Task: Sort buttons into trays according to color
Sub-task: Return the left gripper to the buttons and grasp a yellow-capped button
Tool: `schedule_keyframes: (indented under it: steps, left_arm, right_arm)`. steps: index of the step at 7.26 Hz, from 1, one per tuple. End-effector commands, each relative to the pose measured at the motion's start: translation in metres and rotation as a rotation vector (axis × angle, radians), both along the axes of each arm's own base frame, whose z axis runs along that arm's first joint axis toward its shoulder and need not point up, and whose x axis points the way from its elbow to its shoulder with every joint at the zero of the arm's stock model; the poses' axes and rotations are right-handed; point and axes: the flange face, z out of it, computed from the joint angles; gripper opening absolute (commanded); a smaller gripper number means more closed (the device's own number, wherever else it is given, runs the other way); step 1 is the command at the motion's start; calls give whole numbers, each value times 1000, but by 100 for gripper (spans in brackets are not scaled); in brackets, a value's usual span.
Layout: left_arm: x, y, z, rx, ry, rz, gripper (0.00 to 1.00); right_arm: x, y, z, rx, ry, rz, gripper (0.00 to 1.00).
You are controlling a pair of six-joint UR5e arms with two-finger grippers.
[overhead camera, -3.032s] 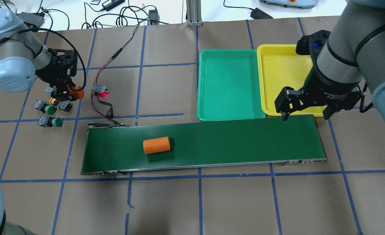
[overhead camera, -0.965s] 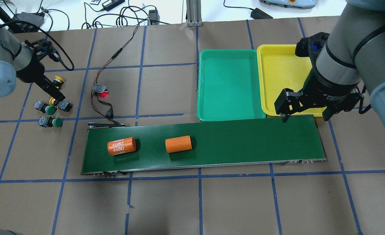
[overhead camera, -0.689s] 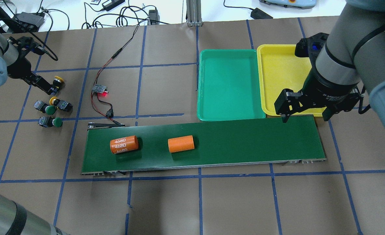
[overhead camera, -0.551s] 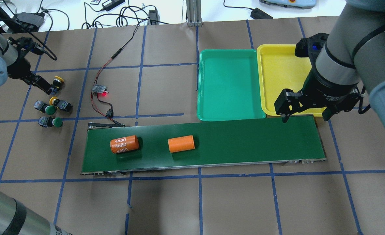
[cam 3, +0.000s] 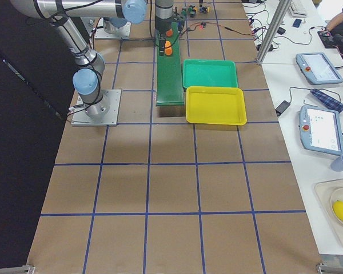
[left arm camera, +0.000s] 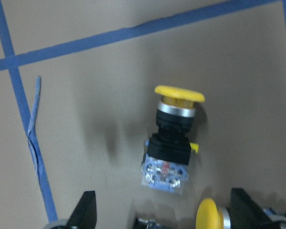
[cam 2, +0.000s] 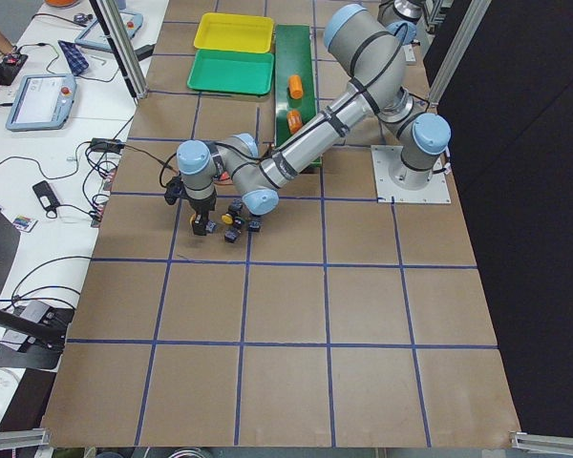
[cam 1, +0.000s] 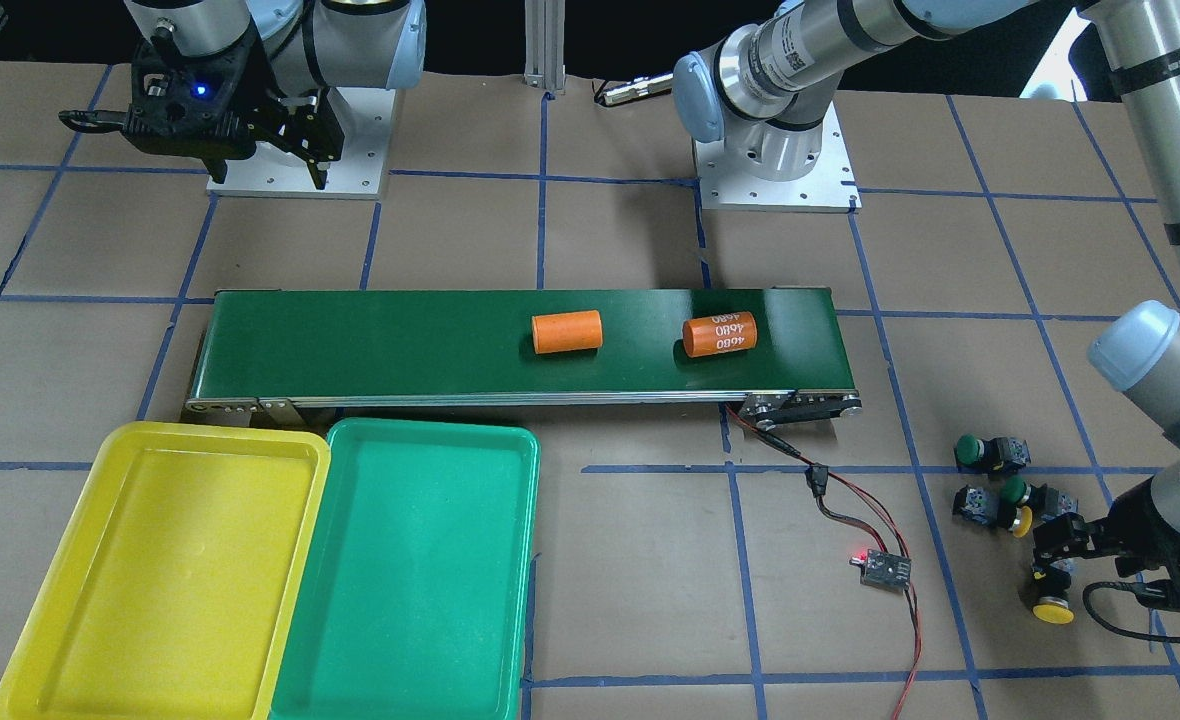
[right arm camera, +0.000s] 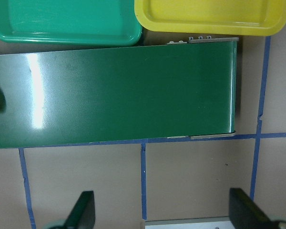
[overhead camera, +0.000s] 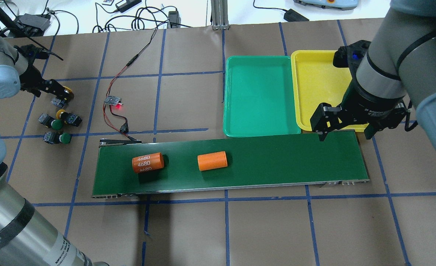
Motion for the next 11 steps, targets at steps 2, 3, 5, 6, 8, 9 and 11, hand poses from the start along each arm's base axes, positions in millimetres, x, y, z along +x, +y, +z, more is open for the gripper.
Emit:
schedule_keyframes:
  steps: [2,3,5,6,8,9,11]
  left_arm:
    - [-5,-4,-34,36,49,6,82]
    - [-3,-4,-36,38,48,6,53]
    - [-15,-2,-19,36,43,2,5]
    - [-32,7,4,79,66,8,0]
    - [-130,31,87,150,87,120,0]
    - [-186,64,109,172,91,150,0]
    - [-239,162,107,205,123,134,0]
  right_arm:
    - [0,1,-3,5,0,-1,100]
    - [0,2,-4,8,0,-1,100]
    - [0,1,-4,7,0,-1,100]
    - [0,2,-4,8,1,1,100]
    - [0,2,-4,8,1,1,100]
    - [0,2,-3,5,1,-1,100]
    - [0,2,-5,11,1,1,100]
